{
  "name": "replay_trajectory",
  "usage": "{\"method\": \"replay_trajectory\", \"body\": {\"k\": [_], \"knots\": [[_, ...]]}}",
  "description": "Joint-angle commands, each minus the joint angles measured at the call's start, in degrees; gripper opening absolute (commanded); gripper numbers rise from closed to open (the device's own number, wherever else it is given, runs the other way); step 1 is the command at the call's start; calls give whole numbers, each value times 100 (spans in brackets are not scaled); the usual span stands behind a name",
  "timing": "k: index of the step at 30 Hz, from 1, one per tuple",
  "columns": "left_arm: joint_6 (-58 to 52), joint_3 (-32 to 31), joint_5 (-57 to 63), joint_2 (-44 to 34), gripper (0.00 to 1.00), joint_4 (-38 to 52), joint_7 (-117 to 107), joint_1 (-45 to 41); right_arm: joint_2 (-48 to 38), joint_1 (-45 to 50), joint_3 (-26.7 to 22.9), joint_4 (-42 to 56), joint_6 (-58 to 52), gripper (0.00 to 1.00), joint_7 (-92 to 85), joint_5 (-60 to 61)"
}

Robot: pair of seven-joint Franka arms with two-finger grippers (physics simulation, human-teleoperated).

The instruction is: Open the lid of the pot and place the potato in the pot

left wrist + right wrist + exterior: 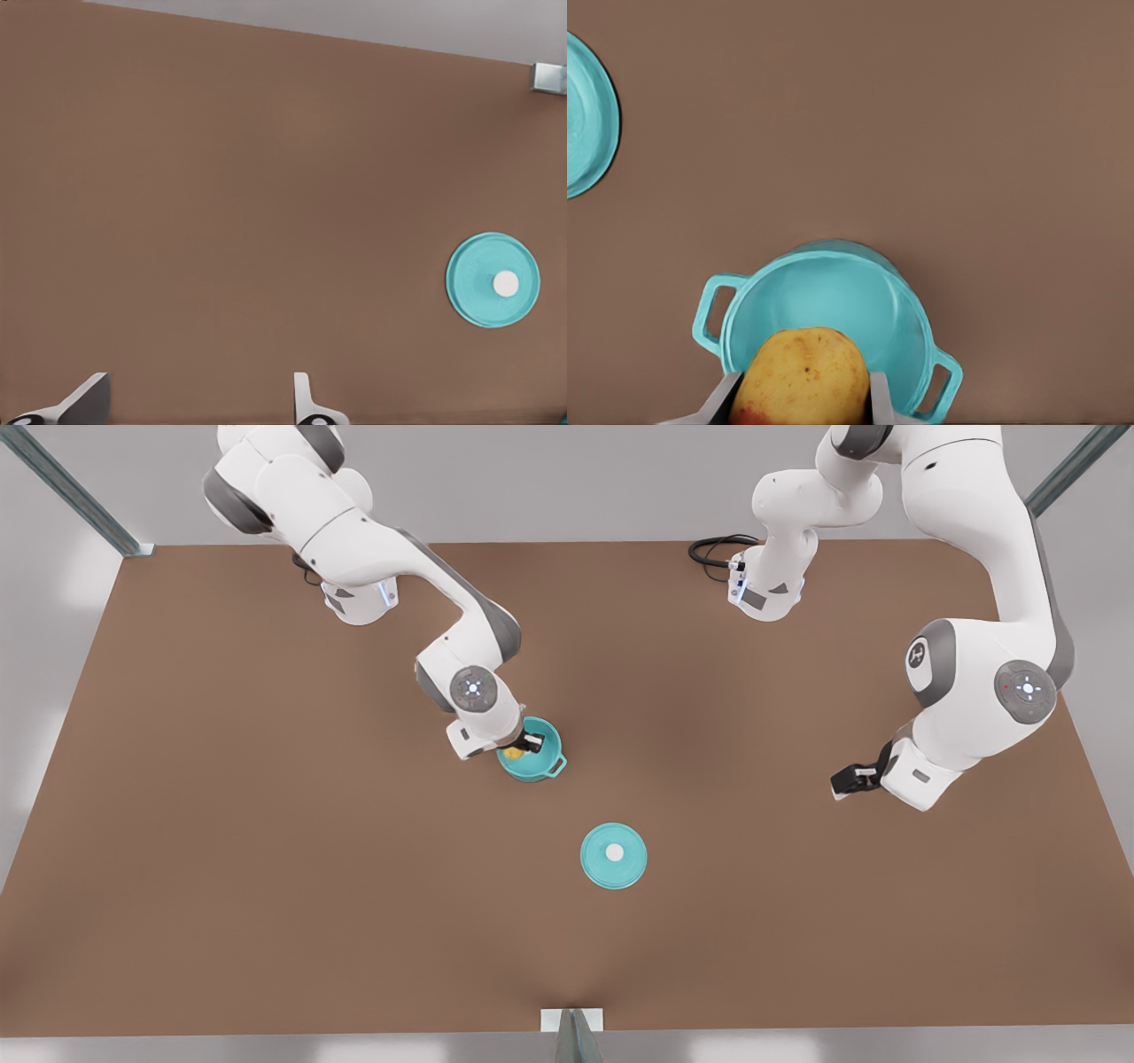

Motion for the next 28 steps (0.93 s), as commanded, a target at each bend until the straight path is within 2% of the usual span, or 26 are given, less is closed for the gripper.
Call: {"method": "replay_trajectory", "body": {"k": [1, 11, 12, 13, 17, 18, 20, 23, 25, 26, 28], "knots": [[-72, -1, 7, -6, 100, 2, 988, 3, 156, 150, 2, -48, 237, 49, 2869, -173], [-81, -1, 16, -6, 100, 11, 1155, 3, 561, 273, -33, 5, 483, 50, 3106, -595], [-63, -1, 7, 3, 100, 11, 1155, 29, 561, 273, -33, 5, 483, 52, 3106, -595], [-72, -1, 7, -6, 100, 2, 1137, 20, 561, 273, -41, 5, 483, 100, 3106, -770], [-28, -1, 7, 12, 100, 11, 1093, 12, 526, 229, -50, 23, 466, 100, 3062, -823], [-28, -1, -2, 12, 100, 11, 1093, 12, 245, -34, -59, 14, 299, 100, 2966, -832], [-19, 25, -54, 12, 100, 11, 1155, 29, -440, -1299, -50, 67, -1001, 100, 1166, -762], [-19, -10, -151, 12, 100, 20, 935, -32, -1337, -3505, -24, 102, -2066, 100, -2753, -393], [-19, -10, -160, 12, 100, 29, 944, -32, -1609, -4305, -6, 15, -2180, 100, -4775, -375], [-19, -10, -169, 12, 100, 64, 944, -24, -1934, -4367, -6, -345, -2066, 100, -5058, -366], [-19, -10, -204, 12, 100, 64, 926, -15, -1961, -4367, 2, -425, -2075, 100, -5085, -366]]}}
